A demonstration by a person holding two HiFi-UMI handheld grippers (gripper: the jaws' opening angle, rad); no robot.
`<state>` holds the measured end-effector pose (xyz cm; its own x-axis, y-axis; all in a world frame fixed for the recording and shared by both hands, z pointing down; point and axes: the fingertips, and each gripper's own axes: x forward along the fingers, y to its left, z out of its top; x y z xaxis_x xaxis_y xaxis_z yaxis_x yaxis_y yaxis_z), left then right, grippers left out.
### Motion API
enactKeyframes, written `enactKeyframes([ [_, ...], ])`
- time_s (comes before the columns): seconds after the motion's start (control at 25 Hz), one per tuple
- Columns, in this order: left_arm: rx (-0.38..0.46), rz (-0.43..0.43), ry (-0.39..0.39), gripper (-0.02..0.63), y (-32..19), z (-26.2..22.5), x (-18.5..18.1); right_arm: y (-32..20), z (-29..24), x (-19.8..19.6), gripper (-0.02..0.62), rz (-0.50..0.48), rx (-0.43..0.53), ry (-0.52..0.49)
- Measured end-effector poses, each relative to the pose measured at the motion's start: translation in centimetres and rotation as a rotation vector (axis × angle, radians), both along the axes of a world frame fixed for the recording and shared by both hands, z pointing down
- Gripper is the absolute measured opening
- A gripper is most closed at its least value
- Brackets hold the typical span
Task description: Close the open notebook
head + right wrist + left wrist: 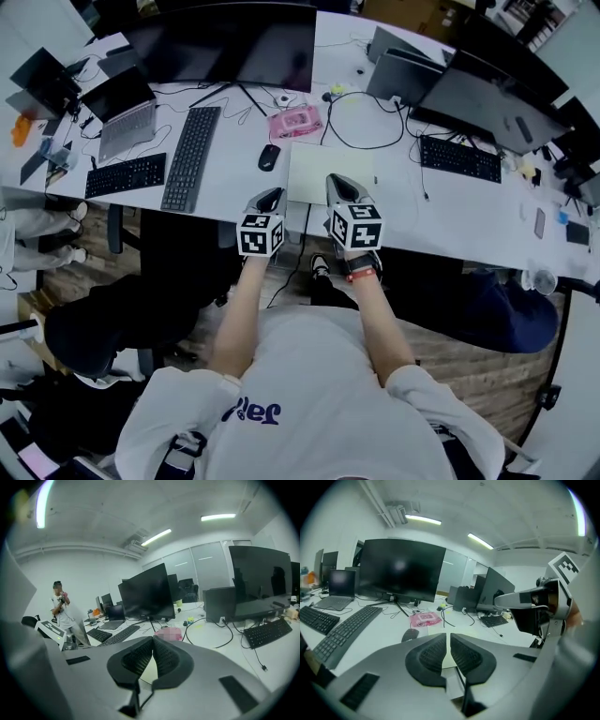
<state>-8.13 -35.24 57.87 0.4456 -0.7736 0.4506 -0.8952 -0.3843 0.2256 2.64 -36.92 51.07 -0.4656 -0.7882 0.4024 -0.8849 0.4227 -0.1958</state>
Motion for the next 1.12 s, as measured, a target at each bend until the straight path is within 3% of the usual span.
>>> enactKeyframes([
  [0.44,-0.169,-0.059,0.059,0.094,-2.8,7.3,0.9,-3.5,3.9,2.0,0.002,-0.060,-0.073,0.014],
  [0.8,-0.255,-0.087,0.107,0.161,-4.4,11.7,1.2,-6.5,5.9,1.8,0.002,-0.093,-0.097,0.001],
  [1.12,-0.320,-0.104,0.132,0.176,-4.6,13.8,1.2,-7.7,7.0,1.5,0.002,-0.093,-0.113,-0.004],
])
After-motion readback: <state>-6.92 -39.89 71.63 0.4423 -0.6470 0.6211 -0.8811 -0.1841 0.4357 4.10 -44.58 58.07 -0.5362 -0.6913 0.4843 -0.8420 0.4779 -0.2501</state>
